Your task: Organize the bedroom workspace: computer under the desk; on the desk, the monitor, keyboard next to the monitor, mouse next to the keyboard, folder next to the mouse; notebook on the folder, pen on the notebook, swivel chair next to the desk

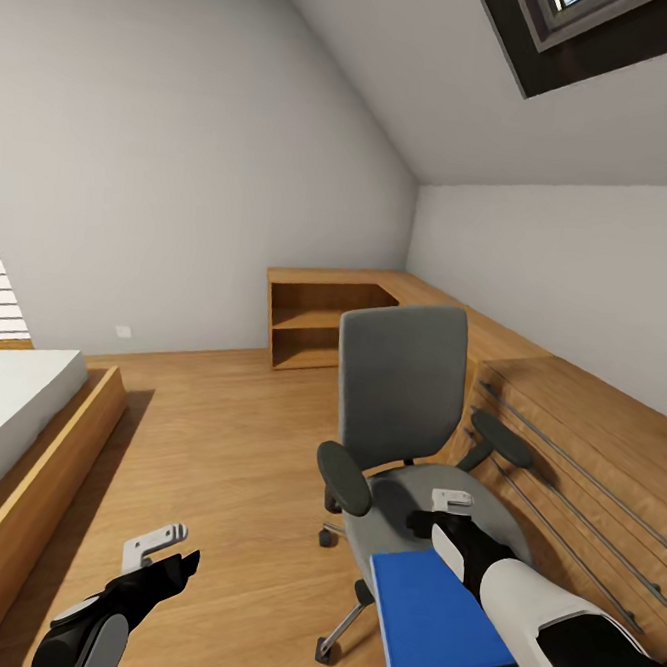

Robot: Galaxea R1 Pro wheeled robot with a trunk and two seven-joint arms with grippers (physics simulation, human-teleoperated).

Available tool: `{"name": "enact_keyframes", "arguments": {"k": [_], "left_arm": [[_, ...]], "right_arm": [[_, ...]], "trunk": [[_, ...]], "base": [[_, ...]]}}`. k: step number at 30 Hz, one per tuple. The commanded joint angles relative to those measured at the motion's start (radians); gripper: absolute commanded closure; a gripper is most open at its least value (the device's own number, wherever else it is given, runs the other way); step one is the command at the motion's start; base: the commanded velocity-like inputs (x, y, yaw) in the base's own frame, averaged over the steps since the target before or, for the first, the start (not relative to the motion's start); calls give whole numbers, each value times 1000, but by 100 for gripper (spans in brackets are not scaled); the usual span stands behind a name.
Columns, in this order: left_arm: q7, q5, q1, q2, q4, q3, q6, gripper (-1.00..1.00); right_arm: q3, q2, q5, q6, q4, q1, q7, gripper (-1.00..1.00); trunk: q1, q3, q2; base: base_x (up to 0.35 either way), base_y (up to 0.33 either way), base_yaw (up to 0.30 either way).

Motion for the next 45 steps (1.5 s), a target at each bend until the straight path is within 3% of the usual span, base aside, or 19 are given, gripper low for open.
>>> {"name": "enact_keyframes", "arguments": {"k": [1,17,25,32,36,39,45], "left_arm": [[7,11,-1,-1,-1,1,4,-100],[7,11,0,-2,3,-1,4,-100],[7,11,0,-2,3,-1,4,-100],[7,11,0,-2,5,-1,4,-100],[8,10,-1,-2,5,-1,4,-100],[8,10,0,-2,5,-1,4,-100],[8,10,0,-2,5,-1,4,-100]], "right_arm": [[9,-1,-9,6,-3,0,-5,-100],[6,-3,-9,-4,-12,0,-4,-100],[1,-34,-20,16,-121,4,-4,-100],[-1,-55,-35,72,-256,49,-6,-100],[-1,-82,-50,97,-358,99,-8,-100],[-2,-102,-82,133,-459,142,-9,-100],[-7,-171,-200,185,-737,282,-36,-100]], "trunk": [[0,-1,0],[0,-1,0],[0,-1,0],[0,-1,0],[0,-1,0],[0,-1,0],[0,-1,0]], "base": [[0,0,0],[0,0,0],[0,0,0],[0,0,0],[0,0,0],[0,0,0],[0,0,0]]}}
